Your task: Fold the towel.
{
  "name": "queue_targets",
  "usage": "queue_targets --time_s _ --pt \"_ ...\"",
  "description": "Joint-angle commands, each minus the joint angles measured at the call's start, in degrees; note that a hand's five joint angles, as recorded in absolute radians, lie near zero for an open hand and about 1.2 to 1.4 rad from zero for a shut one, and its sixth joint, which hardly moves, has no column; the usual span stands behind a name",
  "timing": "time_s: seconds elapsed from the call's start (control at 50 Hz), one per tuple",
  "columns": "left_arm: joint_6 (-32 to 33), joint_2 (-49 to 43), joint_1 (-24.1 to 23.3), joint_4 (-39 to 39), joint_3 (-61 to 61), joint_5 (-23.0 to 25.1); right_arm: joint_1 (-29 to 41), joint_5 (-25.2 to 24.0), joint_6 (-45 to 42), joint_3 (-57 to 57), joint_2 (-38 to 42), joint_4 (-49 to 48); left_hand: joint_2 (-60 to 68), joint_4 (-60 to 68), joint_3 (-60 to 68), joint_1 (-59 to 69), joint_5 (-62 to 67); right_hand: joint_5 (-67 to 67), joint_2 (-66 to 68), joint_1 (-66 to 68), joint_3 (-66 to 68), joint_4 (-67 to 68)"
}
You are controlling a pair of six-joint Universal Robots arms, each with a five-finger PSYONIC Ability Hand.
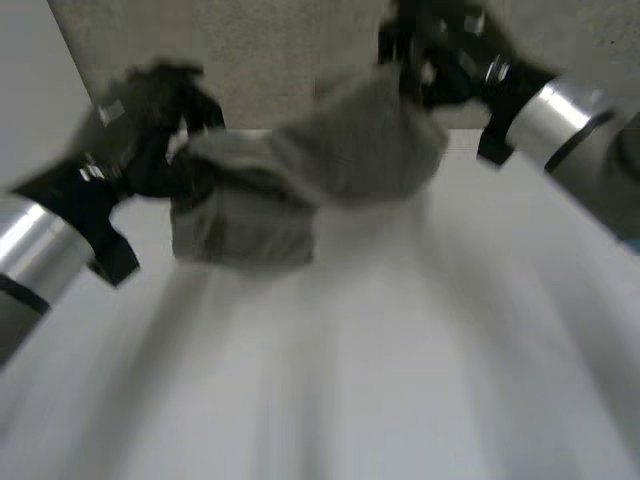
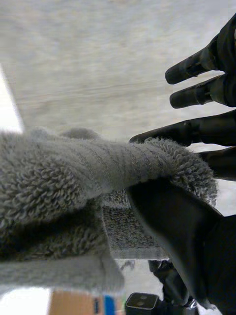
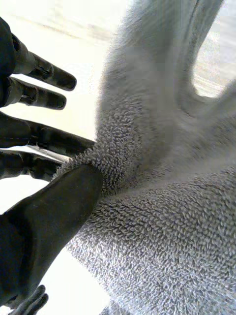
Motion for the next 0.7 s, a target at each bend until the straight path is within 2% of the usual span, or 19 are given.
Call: queue_targets --time_s 0.02,0.04,0.06,0.18,0.26,0.3,0.36,0.54,0.7 --pt "8.0 -4.7 -0.8 0.0 -9.6 0.2 0.1 -0.8 -7.7 8.0 8.5 4.1 5.4 -3.4 -2.9 5.8 3.5 -45.1 -42.2 -43.3 -2.5 -4.4" --pt "8.0 -4.7 -0.8 0.0 -9.6 0.2 0.1 -0.8 -7.7 8.0 8.5 4.1 5.4 -3.4 -2.9 5.8 3.5 -45.4 -42.6 -43.6 -2.5 -4.4" --pt "8.6 -5.6 -1.0 0.0 -10.7 0.3 0.2 -0.8 -10.2 8.4 10.2 6.4 5.4 -3.4 -2.9 5.8 3.5 -66.7 -63.8 -64.9 -2.5 -4.4" --pt "9.6 -7.6 -0.9 0.1 -11.6 0.8 0.8 2.0 -20.9 9.4 11.1 13.8 5.4 -3.4 -2.9 5.8 3.5 -66.7 -63.8 -64.9 -2.5 -4.4" --pt "9.7 -7.6 -0.5 0.0 -11.0 0.8 0.7 5.2 -22.4 11.0 8.7 14.5 5.4 -3.4 -2.9 5.8 3.5 -66.7 -63.8 -64.9 -2.5 -4.4" --pt "9.7 -7.6 -0.4 0.0 -10.6 0.8 0.5 8.1 -22.6 14.2 5.0 13.9 5.4 -3.4 -2.9 5.8 3.5 -66.7 -63.8 -64.9 -2.5 -4.4" --pt "9.6 -7.3 -0.2 -0.1 -9.3 0.8 -0.1 9.7 -23.3 17.2 1.9 13.8 5.4 -3.4 -2.9 5.8 3.5 -66.7 -63.8 -64.9 -2.5 -4.4" --pt "9.7 -7.4 2.5 -0.4 -6.2 0.8 -3.0 9.6 -24.1 23.1 -0.5 12.0 5.4 -3.4 -2.9 5.8 3.5 -66.7 -63.8 -64.9 -2.5 -4.4" --pt "9.6 -7.8 4.6 -0.4 -6.7 0.8 -4.7 9.1 -28.9 22.4 4.1 13.0 5.4 -3.4 -2.9 5.8 3.5 -62.3 -59.4 -60.5 -2.5 -4.4"
